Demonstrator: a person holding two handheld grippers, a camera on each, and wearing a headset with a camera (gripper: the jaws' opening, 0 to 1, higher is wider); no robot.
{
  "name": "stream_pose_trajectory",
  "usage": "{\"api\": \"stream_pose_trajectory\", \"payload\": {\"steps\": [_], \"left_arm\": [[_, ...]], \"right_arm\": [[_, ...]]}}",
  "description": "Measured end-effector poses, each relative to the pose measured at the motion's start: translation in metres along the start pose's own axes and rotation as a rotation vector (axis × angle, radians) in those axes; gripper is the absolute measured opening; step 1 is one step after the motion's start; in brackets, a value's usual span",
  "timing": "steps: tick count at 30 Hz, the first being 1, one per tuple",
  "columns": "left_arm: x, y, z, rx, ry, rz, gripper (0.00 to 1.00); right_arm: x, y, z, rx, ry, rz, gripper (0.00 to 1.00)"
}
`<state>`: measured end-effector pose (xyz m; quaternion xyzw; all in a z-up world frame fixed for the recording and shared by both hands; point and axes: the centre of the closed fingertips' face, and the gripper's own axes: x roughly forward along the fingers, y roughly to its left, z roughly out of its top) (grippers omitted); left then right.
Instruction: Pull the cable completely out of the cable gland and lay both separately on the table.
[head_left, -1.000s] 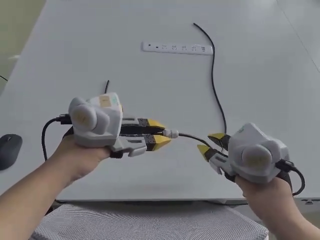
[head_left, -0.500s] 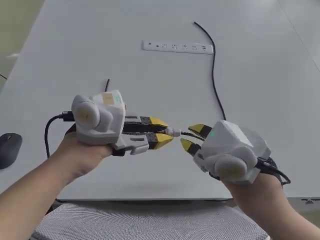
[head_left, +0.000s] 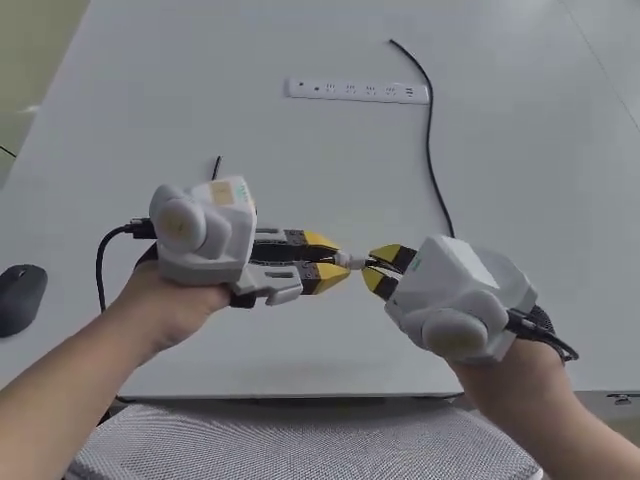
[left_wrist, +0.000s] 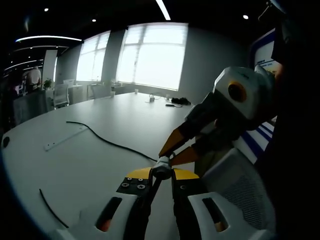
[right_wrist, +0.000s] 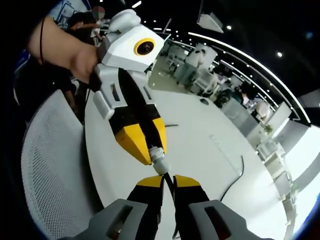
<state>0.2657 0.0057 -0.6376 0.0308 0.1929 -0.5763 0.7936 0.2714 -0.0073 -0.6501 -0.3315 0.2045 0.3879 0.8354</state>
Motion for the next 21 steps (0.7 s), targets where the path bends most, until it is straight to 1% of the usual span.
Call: {"api": "stream_pose_trajectory", "payload": {"steps": [2, 6, 9, 21], "left_arm": [[0.0008, -0.0004, -0.0023, 0.002, 0.004, 0.0, 0.15], [0.0012, -0.0018, -0.0015, -0.007, 0.001, 0.001, 0.15], [0.0024, -0.0023, -0.0004, -0.006, 0.0, 0.0, 0.15], [0.0039, -0.0002, 0.0003, -0.004, -0.004, 0.004, 0.15]], "right_arm": [[0.0005, 0.0008, -0.0012, 0.007, 0.002, 0.004, 0.02], [-0.0003, 0.0005, -0.0015, 0.018, 0.003, 0.005, 0.01], [-0.0007, -0.0016, -0.0034, 0.062, -0.001, 0.012, 0.01], [0.002, -0.0031, -0.0063, 0.132, 0.0, 0.022, 0.0]]}}
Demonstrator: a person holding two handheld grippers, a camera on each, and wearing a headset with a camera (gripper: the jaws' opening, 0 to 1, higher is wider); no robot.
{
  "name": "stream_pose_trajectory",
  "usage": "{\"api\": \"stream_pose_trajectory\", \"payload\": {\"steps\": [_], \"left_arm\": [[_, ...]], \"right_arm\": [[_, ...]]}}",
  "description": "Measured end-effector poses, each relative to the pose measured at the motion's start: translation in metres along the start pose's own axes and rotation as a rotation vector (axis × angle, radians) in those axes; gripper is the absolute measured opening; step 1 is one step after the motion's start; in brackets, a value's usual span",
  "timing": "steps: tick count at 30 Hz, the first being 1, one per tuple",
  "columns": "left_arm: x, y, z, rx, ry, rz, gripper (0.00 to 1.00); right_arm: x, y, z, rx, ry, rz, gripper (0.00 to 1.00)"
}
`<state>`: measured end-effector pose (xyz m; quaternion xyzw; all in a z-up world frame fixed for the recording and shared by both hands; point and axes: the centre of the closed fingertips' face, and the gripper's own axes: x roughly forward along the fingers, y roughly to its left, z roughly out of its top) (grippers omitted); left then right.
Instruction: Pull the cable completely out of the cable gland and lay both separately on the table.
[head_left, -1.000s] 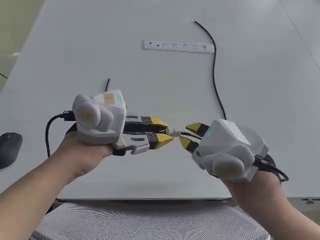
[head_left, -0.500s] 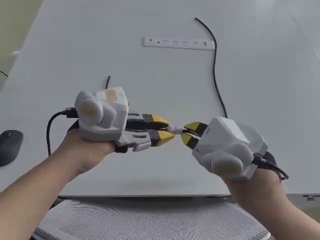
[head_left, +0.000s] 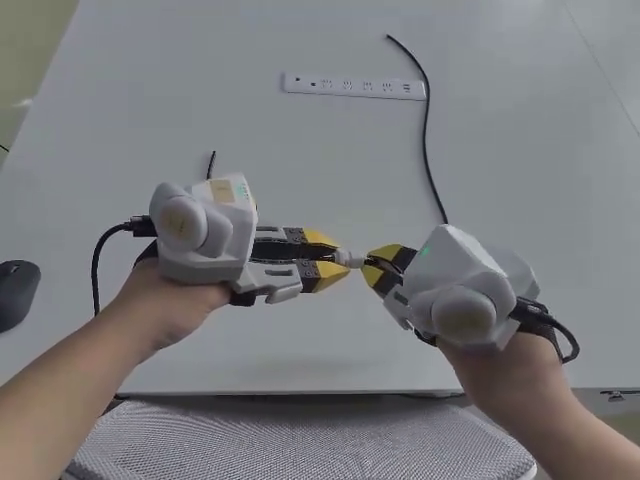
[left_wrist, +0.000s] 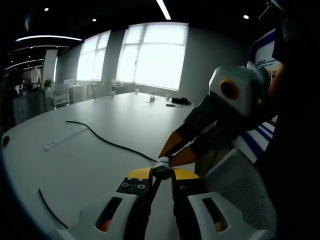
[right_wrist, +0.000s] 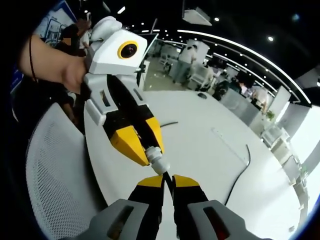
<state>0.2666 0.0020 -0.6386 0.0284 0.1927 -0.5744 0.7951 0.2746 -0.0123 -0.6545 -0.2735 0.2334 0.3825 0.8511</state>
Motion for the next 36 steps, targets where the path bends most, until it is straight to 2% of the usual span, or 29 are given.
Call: {"api": "stream_pose_trajectory", "payload": {"steps": [5, 8, 12, 15, 22, 27, 36], "left_arm": [[0.0, 0.001, -0.001, 0.0, 0.005, 0.002, 0.15], [-0.001, 0.001, -0.003, 0.002, 0.011, 0.001, 0.15], [-0.003, 0.003, -0.002, -0.001, 0.006, 0.003, 0.15], [-0.003, 0.003, -0.002, 0.002, 0.009, 0.006, 0.15], [-0.005, 0.005, -0.004, -0.005, 0.011, 0.017, 0.15], [-0.007, 0.007, -0.004, -0.016, 0.007, 0.022, 0.15], [-0.004, 0.006, -0.003, -0.027, -0.006, 0.025, 0.15]], "right_arm": [[0.003, 0.0, -0.001, 0.026, -0.002, 0.007, 0.0], [0.004, 0.0, -0.003, 0.073, 0.003, 0.017, 0.0], [0.004, -0.001, -0.004, 0.066, 0.003, 0.015, 0.0], [0.005, -0.002, -0.005, 0.1, -0.001, 0.021, 0.0], [0.007, -0.003, -0.01, 0.12, 0.005, 0.016, 0.0], [0.009, -0.008, -0.02, 0.176, 0.024, 0.001, 0.0], [0.009, -0.017, -0.049, 0.312, 0.057, -0.015, 0.0]]}}
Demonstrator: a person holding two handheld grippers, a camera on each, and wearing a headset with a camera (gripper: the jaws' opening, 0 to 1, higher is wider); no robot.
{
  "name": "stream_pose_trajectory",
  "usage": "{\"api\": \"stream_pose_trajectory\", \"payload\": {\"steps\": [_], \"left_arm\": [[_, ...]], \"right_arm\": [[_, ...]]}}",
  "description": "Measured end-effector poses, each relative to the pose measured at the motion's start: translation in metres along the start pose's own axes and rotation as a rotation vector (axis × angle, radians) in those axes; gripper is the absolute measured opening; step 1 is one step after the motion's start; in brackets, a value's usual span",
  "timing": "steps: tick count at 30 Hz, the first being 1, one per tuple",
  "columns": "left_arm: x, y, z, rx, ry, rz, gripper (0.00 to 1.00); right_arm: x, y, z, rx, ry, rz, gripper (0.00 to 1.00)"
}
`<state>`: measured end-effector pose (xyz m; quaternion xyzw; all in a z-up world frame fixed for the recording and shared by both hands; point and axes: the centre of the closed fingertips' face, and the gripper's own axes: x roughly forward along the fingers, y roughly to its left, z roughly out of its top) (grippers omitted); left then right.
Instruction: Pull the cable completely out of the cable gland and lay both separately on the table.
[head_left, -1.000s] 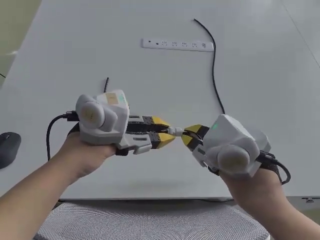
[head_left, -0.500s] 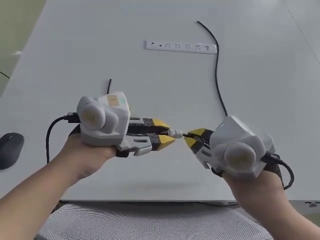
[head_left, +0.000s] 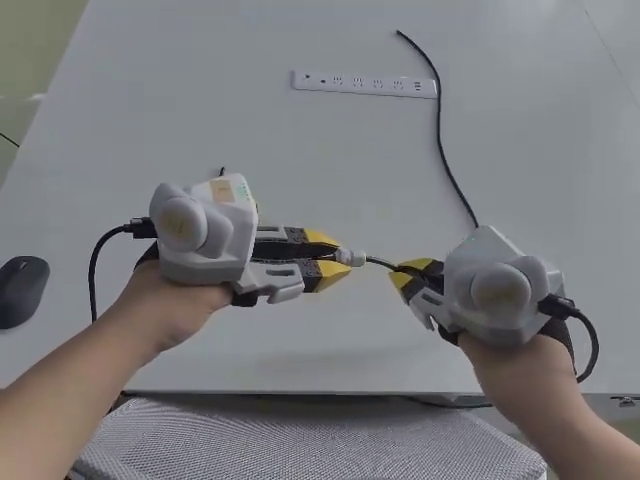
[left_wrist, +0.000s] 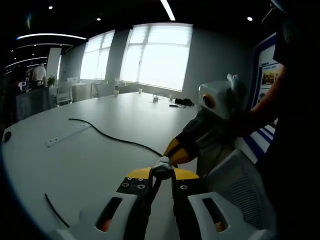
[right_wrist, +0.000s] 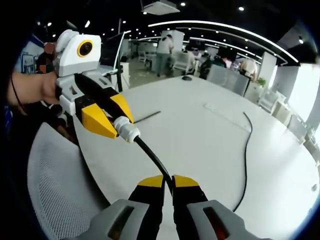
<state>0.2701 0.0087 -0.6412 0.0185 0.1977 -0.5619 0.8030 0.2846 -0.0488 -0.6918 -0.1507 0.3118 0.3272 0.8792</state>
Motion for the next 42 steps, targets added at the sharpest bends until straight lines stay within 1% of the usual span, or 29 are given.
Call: {"api": "stream_pose_trajectory", "payload": {"steps": [4, 6, 9, 12, 13, 15, 18, 21, 23, 27, 31, 34, 36, 42], "left_arm": [[0.002, 0.0, 0.0, 0.004, 0.002, 0.003, 0.15], [0.002, 0.001, 0.0, 0.003, 0.001, 0.006, 0.15], [0.002, 0.002, 0.002, 0.0, -0.004, 0.009, 0.15], [0.002, 0.002, 0.001, 0.0, -0.004, 0.013, 0.15], [0.002, 0.002, 0.001, 0.0, -0.005, 0.015, 0.15], [0.002, 0.002, 0.001, -0.004, -0.008, 0.018, 0.15], [0.001, 0.002, 0.002, -0.007, -0.011, 0.023, 0.15], [0.0, 0.003, 0.002, -0.006, -0.013, 0.025, 0.15], [0.0, 0.003, 0.001, -0.005, -0.012, 0.023, 0.15], [0.002, 0.001, -0.001, -0.005, -0.005, 0.018, 0.15], [0.003, -0.001, 0.0, -0.007, -0.01, 0.019, 0.15], [0.004, -0.001, 0.0, -0.008, -0.007, 0.02, 0.15], [0.004, -0.001, 0.0, -0.006, -0.007, 0.019, 0.15], [0.003, 0.0, 0.0, -0.008, 0.001, 0.022, 0.15]], "right_arm": [[0.004, -0.005, -0.008, 0.047, 0.01, -0.01, 0.0], [0.004, -0.008, -0.012, 0.098, 0.015, -0.016, 0.0], [0.005, -0.011, -0.017, 0.139, 0.025, -0.016, 0.0], [0.007, -0.013, -0.026, 0.197, 0.041, -0.018, 0.0], [0.008, -0.014, -0.027, 0.204, 0.045, -0.019, 0.0], [0.008, -0.016, -0.033, 0.258, 0.052, -0.024, 0.0], [0.008, -0.023, -0.042, 0.26, 0.077, -0.045, 0.0], [0.008, -0.028, -0.052, 0.304, 0.092, -0.055, 0.0], [0.009, -0.028, -0.054, 0.329, 0.095, -0.054, 0.0], [0.011, -0.024, -0.058, 0.34, 0.105, -0.048, 0.0], [0.009, -0.025, -0.059, 0.308, 0.107, -0.052, 0.0], [0.007, -0.025, -0.059, 0.307, 0.104, -0.045, 0.0], [0.006, -0.027, -0.058, 0.306, 0.096, -0.047, 0.01], [0.003, -0.026, -0.057, 0.261, 0.083, -0.05, 0.02]]}}
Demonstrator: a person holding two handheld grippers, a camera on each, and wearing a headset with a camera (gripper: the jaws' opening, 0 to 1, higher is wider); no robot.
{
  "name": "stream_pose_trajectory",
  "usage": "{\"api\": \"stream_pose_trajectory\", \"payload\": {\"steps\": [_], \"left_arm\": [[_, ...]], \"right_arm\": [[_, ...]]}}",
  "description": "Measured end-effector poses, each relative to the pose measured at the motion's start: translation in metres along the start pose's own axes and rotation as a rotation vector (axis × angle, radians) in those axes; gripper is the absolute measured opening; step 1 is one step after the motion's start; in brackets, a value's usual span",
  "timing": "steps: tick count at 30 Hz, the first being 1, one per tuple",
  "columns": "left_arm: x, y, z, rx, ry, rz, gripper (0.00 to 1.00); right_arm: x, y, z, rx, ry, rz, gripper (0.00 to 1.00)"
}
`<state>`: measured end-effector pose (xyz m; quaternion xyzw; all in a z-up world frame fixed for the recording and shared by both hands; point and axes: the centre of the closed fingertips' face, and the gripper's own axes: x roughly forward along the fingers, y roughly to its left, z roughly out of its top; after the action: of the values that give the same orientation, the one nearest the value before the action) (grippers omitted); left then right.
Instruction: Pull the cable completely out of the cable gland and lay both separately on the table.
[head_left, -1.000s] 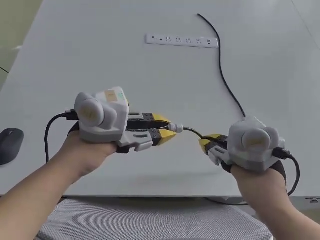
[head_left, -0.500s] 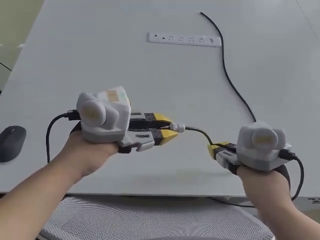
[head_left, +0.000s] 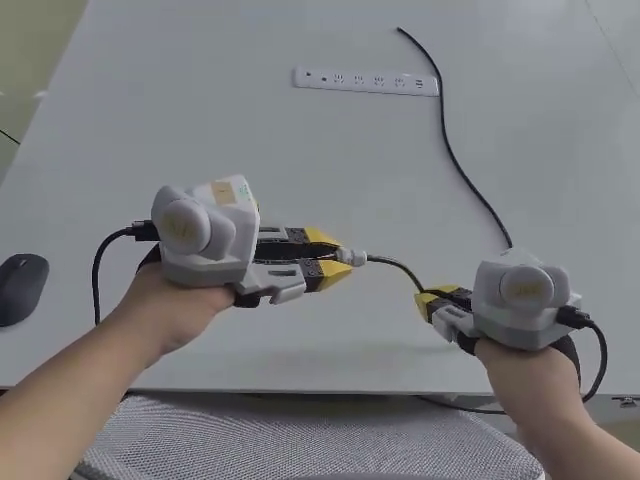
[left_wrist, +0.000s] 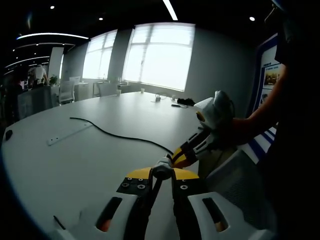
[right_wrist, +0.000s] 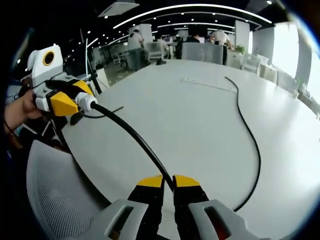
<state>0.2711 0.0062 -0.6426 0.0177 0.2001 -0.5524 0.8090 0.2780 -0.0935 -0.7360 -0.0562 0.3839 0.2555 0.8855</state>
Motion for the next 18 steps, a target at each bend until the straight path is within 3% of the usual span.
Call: {"api": "stream_pose_trajectory", "payload": {"steps": [3, 13, 18], "left_arm": [[0.001, 0.001, 0.002, -0.003, -0.002, 0.003, 0.15], [-0.001, 0.006, 0.002, -0.012, 0.002, 0.008, 0.15], [0.0, 0.007, 0.003, -0.01, 0.0, 0.007, 0.15]], "right_arm": [[-0.001, 0.001, 0.001, -0.051, 0.001, 0.003, 0.02], [-0.007, -0.001, 0.006, -0.081, -0.011, -0.001, 0.08], [-0.014, 0.003, 0.016, -0.1, -0.024, 0.006, 0.13]]}}
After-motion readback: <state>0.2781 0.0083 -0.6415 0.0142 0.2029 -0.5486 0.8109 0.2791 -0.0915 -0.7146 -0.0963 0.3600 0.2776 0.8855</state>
